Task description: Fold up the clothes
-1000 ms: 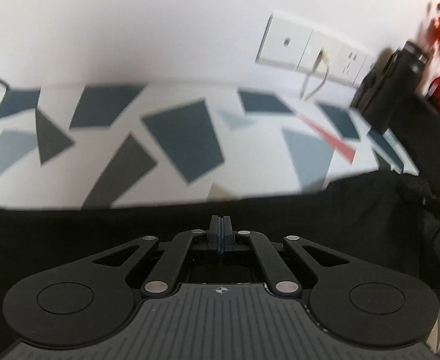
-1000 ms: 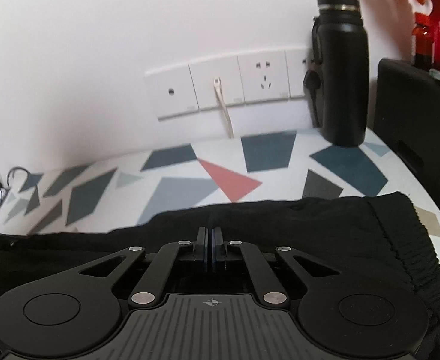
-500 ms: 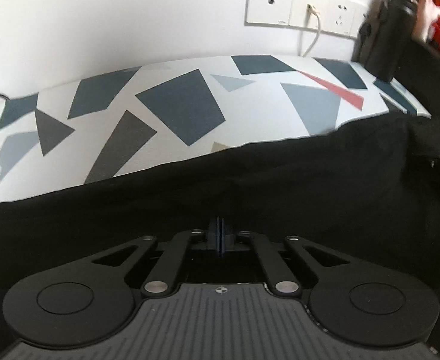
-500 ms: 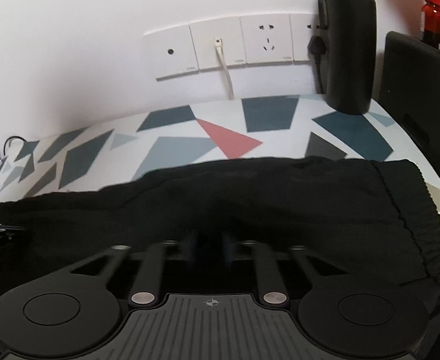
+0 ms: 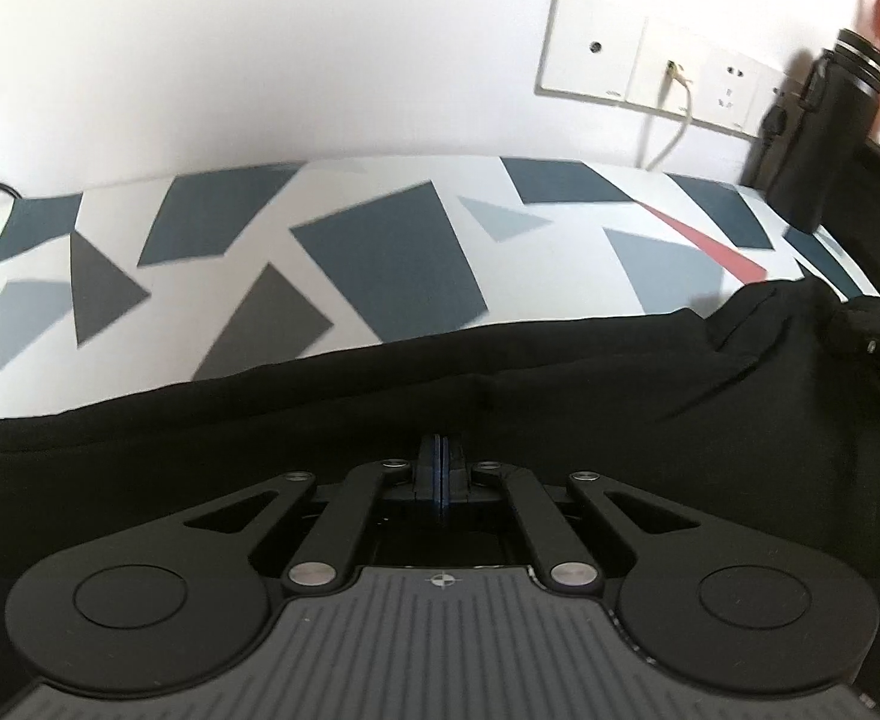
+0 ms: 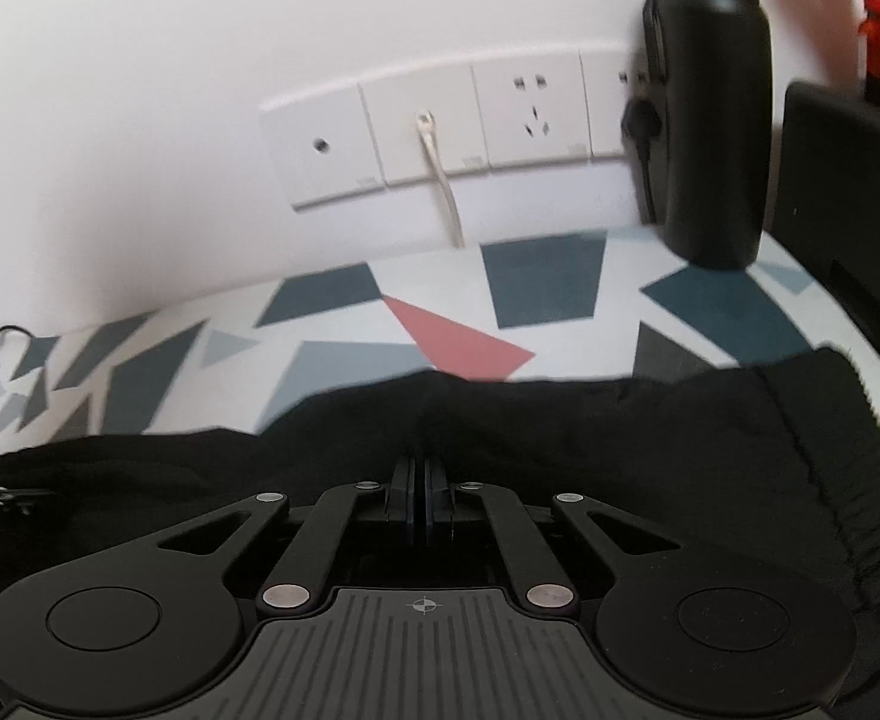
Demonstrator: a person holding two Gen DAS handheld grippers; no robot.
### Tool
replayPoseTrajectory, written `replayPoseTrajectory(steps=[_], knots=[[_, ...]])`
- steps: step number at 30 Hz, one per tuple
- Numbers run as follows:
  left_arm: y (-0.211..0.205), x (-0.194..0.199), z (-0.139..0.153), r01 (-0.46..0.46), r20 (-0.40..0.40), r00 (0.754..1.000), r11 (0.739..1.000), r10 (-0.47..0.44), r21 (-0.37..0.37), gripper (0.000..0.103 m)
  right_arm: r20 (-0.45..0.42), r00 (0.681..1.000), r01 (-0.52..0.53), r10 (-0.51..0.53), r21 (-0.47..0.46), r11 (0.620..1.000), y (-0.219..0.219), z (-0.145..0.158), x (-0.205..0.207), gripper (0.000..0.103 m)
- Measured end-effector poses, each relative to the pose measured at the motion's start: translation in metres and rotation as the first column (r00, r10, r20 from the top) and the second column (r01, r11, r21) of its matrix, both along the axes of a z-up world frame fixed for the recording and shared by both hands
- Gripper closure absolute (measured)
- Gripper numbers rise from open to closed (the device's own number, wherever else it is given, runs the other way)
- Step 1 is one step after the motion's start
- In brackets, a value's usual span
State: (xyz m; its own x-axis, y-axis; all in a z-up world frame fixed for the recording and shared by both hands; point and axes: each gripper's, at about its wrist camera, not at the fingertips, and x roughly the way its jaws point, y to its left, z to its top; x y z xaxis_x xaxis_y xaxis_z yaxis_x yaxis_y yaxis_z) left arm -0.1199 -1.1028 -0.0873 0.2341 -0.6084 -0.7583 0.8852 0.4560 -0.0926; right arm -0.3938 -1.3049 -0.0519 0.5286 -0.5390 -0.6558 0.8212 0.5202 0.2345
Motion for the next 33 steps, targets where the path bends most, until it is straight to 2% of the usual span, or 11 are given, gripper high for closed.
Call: replayPoseTrajectory(steps=[5, 8, 9, 11, 13, 16, 19, 22, 25, 30, 33], knots=[[-0.012, 0.011, -0.004, -0.003, 0.017, 1.0, 1.0, 0.003, -0.025, 0.098, -0.029, 1.0, -0.002, 0.001, -0.013, 1.0, -0.016, -0.008, 0.009, 0.098], [-0.017, 0.017, -0.001, 0.031, 0.017, 0.999, 1.0, -0.031, -0.002, 0.098, -0.026, 1.0, 0.0, 0.0, -0.019, 1.0, -0.017, 0.002, 0.0, 0.073], [-0.016, 0.019, 0.001, 0.037, 0.014, 0.999, 0.999, -0.037, 0.005, 0.096, -0.02, 1.0, 0.007, -0.008, -0.034, 0.999, -0.014, 0.007, -0.01, 0.058], [-0.005, 0.023, 0.007, 0.03, 0.012, 0.999, 0.999, -0.031, 0.016, 0.083, -0.002, 1.0, 0.01, -0.01, -0.053, 0.999, -0.003, 0.014, -0.032, 0.051], [0.014, 0.025, 0.014, 0.026, 0.013, 1.0, 1.0, -0.026, 0.004, 0.073, 0.0, 1.0, 0.006, -0.006, -0.038, 0.999, 0.011, 0.019, -0.055, 0.05], [0.053, 0.025, 0.02, 0.049, -0.037, 0.998, 0.999, -0.049, -0.006, 0.073, -0.005, 1.0, 0.008, -0.008, 0.0, 1.0, 0.038, 0.02, -0.089, 0.042], [0.093, 0.018, 0.021, 0.057, -0.025, 0.998, 0.998, -0.056, 0.037, 0.073, -0.052, 0.998, 0.048, -0.047, 0.015, 0.999, 0.064, 0.014, -0.115, 0.038], [0.136, 0.017, 0.019, -0.006, -0.028, 1.0, 0.997, 0.009, 0.076, 0.069, -0.078, 0.992, 0.102, -0.099, 0.04, 0.994, 0.08, 0.005, -0.136, 0.031], [0.175, 0.023, 0.012, -0.088, -0.087, 0.991, 0.991, 0.097, 0.102, 0.068, -0.118, 0.986, 0.121, -0.116, 0.036, 0.992, 0.081, -0.006, -0.148, 0.037], [0.216, 0.019, 0.015, -0.166, -0.058, 0.983, 0.976, 0.175, 0.14, 0.067, -0.124, 0.985, 0.128, -0.123, 0.029, 0.991, 0.065, -0.015, -0.158, 0.051], [0.224, 0.011, 0.018, -0.179, -0.052, 0.981, 0.972, 0.189, 0.151, 0.057, -0.13, 0.983, 0.129, -0.127, 0.004, 0.992, 0.057, -0.018, -0.163, 0.054]])
